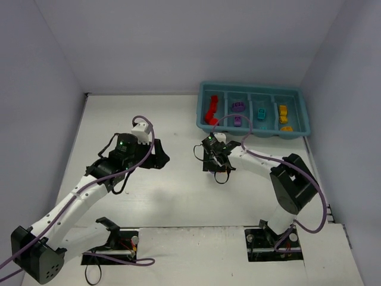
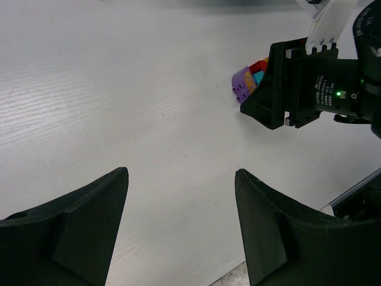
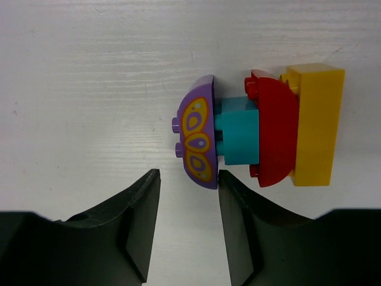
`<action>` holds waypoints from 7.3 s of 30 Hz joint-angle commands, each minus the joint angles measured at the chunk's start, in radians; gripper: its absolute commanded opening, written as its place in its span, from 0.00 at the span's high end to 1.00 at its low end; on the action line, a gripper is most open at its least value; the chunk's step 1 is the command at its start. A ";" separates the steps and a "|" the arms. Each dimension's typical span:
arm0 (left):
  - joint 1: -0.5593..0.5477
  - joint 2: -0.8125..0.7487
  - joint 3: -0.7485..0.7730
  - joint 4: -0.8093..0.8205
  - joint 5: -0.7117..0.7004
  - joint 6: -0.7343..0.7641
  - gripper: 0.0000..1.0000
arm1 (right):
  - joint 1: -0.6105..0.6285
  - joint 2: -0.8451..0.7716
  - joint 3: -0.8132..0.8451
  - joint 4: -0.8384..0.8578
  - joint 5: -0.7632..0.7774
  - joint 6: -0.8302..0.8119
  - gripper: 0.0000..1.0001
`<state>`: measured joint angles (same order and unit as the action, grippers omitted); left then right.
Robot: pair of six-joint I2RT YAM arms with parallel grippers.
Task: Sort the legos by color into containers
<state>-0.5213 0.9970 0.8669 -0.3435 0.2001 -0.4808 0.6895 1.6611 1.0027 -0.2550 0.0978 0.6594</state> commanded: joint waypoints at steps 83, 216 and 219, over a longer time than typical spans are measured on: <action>0.009 0.155 0.047 0.144 0.160 -0.107 0.34 | -0.311 -0.255 -0.177 0.164 -0.297 -0.406 0.30; 0.121 0.233 0.215 0.210 1.058 0.622 0.87 | -0.027 -0.285 0.243 0.077 -0.948 -0.831 0.38; 0.119 0.239 0.215 0.190 1.075 0.646 0.87 | -0.028 -0.270 0.251 0.068 -0.977 -0.846 0.44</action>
<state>-0.3981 1.2621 1.0267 -0.1661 1.2026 0.0967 0.6559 1.3849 1.1995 -0.2005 -0.8032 -0.1585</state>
